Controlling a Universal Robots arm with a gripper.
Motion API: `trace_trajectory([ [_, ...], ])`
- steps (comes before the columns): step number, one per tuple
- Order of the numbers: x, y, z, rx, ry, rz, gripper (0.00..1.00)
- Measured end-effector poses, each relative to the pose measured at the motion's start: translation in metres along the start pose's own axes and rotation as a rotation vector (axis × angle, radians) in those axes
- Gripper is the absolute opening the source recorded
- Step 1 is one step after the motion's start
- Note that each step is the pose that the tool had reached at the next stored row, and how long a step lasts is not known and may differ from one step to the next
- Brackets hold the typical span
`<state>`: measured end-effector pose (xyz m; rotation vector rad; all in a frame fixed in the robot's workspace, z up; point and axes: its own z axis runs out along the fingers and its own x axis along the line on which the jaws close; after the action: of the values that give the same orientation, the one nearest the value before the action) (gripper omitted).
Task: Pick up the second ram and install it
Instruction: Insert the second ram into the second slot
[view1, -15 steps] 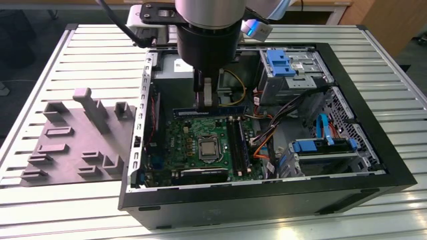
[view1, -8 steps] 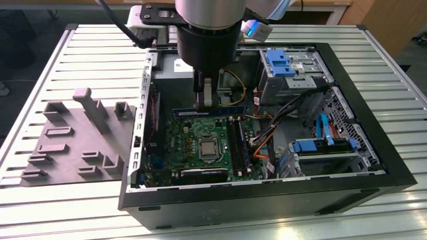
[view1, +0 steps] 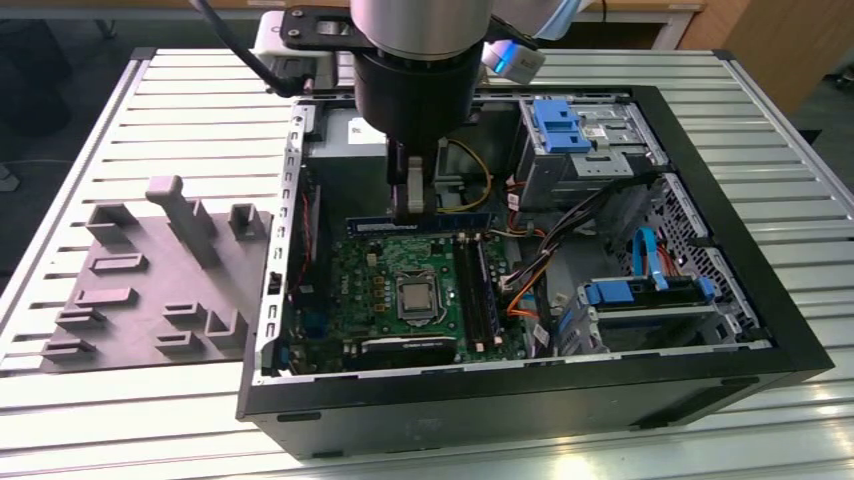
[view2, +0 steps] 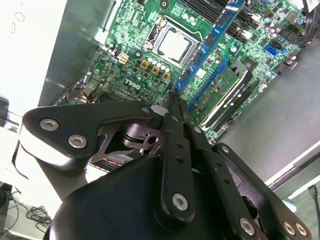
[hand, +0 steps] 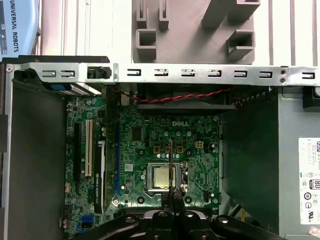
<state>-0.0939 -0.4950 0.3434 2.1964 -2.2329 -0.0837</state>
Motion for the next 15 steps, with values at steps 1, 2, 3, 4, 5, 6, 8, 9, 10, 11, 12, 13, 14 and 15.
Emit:
trace_trajectory([
  [1,0.0000,0.0000,0.0000,0.0001,-0.0002,0.004,0.11],
  [2,0.0000,0.0000,0.0000,0.0002,-0.0004,0.009,0.11],
  [3,0.0000,0.0000,0.0000,0.0003,-0.0005,0.014,0.11],
  [4,0.0000,0.0000,0.0000,0.0005,-0.0008,0.019,0.11],
  [5,0.0000,0.0000,0.0001,0.0007,-0.0010,0.023,0.11],
  [6,0.0000,0.0000,0.0001,0.0008,-0.0012,0.028,0.11],
  [8,0.0000,0.0000,0.0000,0.0010,-0.0015,0.036,0.11],
  [9,0.0000,0.0000,0.0001,0.0012,-0.0018,0.041,0.11],
  [10,0.0000,0.0000,0.0001,0.0013,-0.0020,0.045,0.11],
  [11,0.0000,0.0000,0.0001,0.0015,-0.0022,0.050,0.11],
  [12,0.0000,0.0000,0.0001,0.0016,-0.0023,0.054,0.11],
  [13,0.0000,0.0000,0.0001,0.0018,-0.0025,0.059,0.11],
  [14,0.0000,0.0000,0.0001,0.0020,-0.0028,0.064,0.11],
  [15,0.0000,0.0000,0.0001,0.0021,-0.0031,0.070,0.11],
])
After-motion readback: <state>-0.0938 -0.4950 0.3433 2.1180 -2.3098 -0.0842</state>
